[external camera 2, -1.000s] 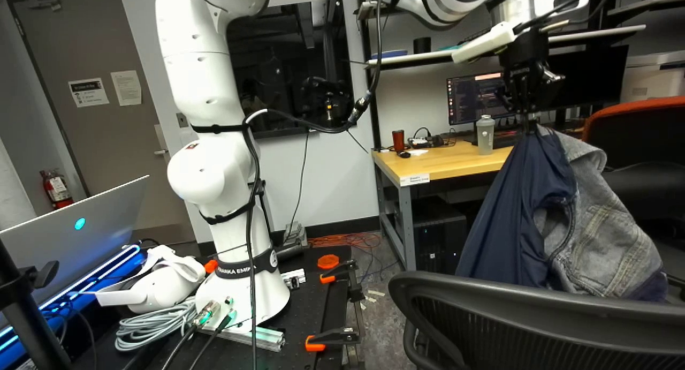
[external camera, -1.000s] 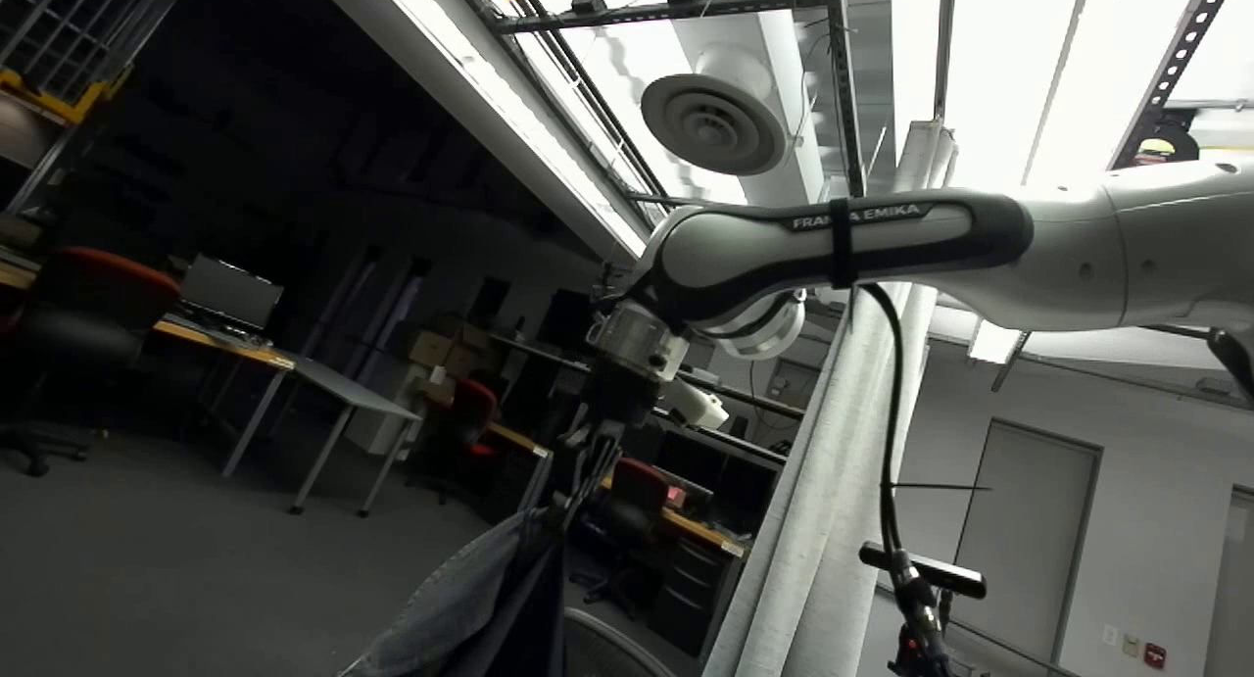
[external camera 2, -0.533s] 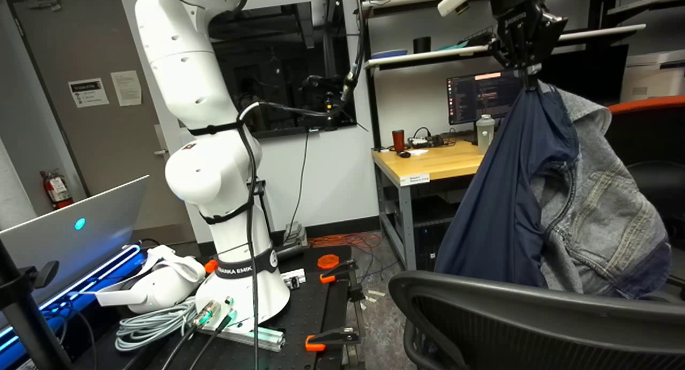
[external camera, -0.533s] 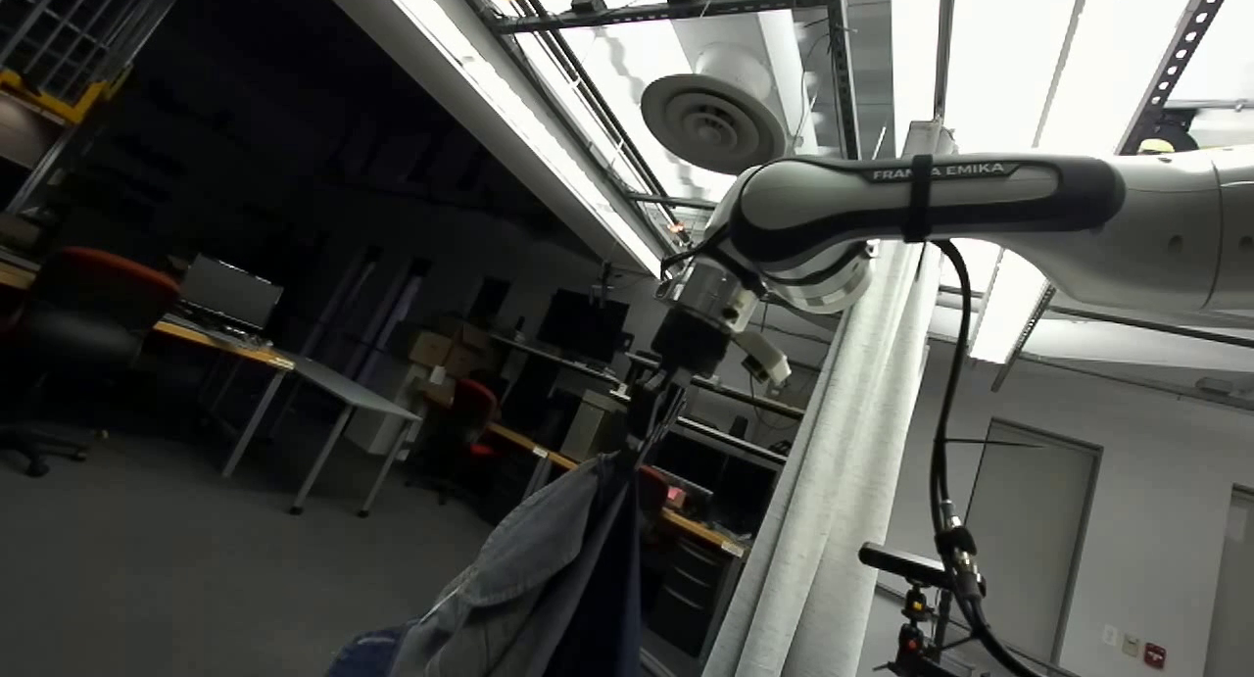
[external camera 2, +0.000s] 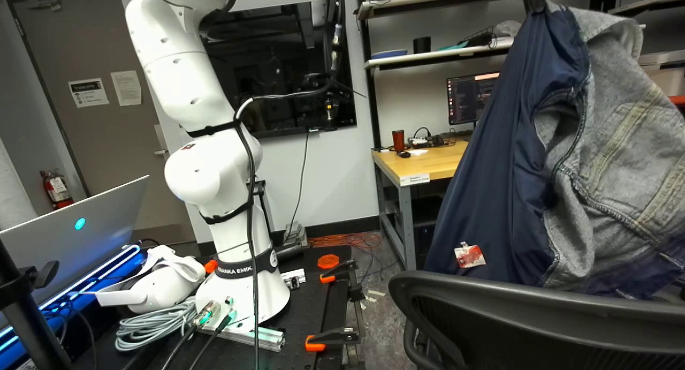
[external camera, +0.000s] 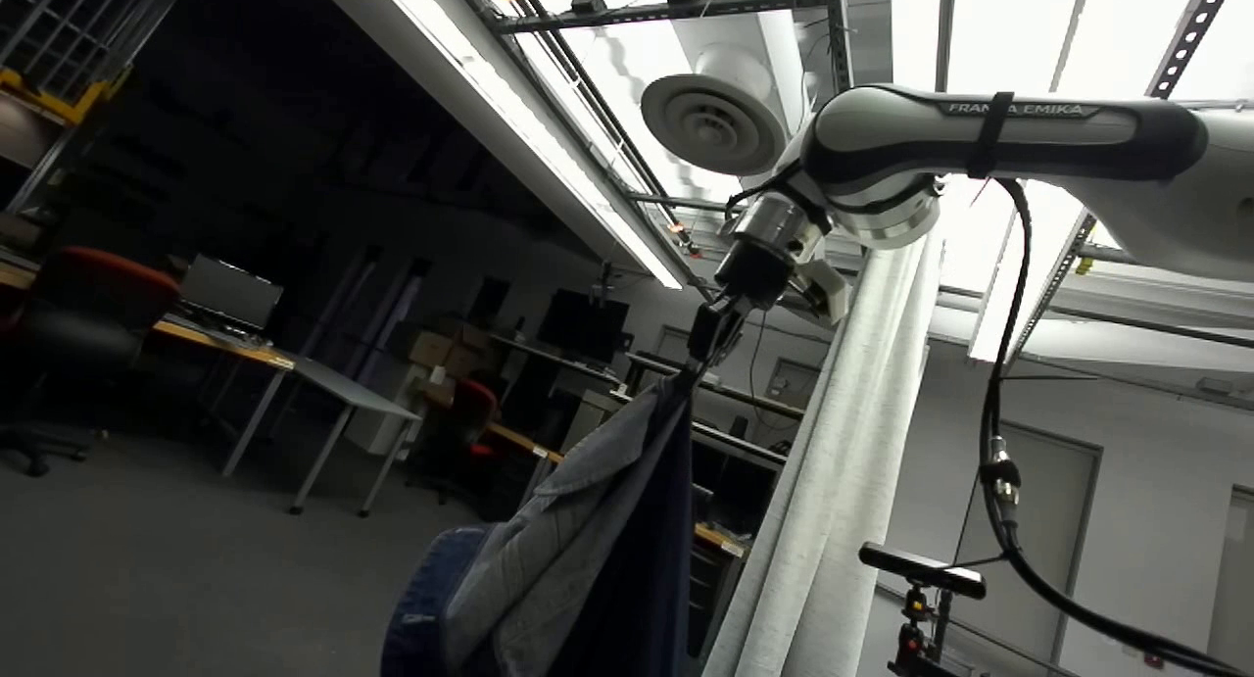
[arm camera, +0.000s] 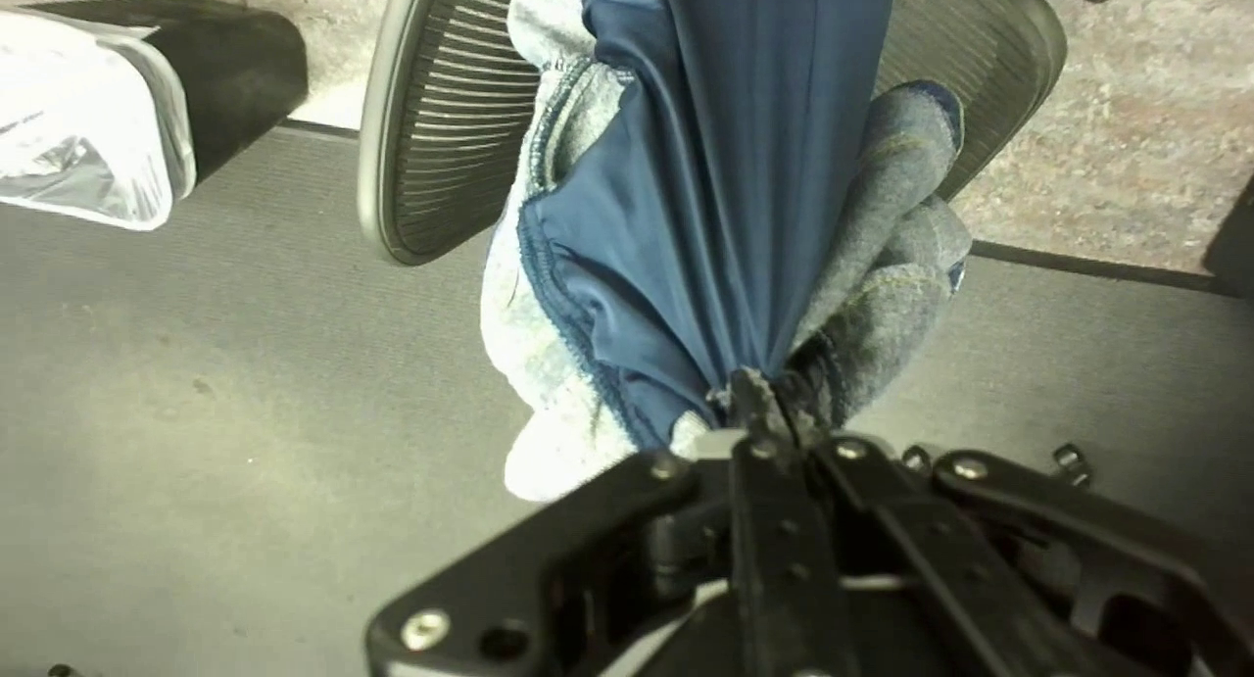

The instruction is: Hang the denim jacket over the backrest of the chair

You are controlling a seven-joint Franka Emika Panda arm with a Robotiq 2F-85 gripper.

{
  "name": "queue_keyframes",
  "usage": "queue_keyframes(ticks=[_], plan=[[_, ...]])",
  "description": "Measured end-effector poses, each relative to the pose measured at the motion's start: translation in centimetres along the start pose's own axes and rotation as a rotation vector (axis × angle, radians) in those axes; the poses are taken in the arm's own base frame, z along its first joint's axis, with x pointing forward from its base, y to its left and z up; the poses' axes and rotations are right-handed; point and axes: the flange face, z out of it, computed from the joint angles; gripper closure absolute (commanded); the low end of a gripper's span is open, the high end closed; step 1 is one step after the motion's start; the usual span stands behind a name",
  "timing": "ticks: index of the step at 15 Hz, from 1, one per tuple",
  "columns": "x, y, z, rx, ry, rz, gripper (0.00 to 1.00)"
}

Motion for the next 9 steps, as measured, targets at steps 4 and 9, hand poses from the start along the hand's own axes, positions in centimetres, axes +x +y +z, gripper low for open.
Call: queue_keyframes(ticks=[4,9], plan=[[-1.1,3.7,-3.6,-0.013,0.051,0.076,0.99],[-4.8,10.8,-7.2,-0.020,0.115,0.233,0.99]])
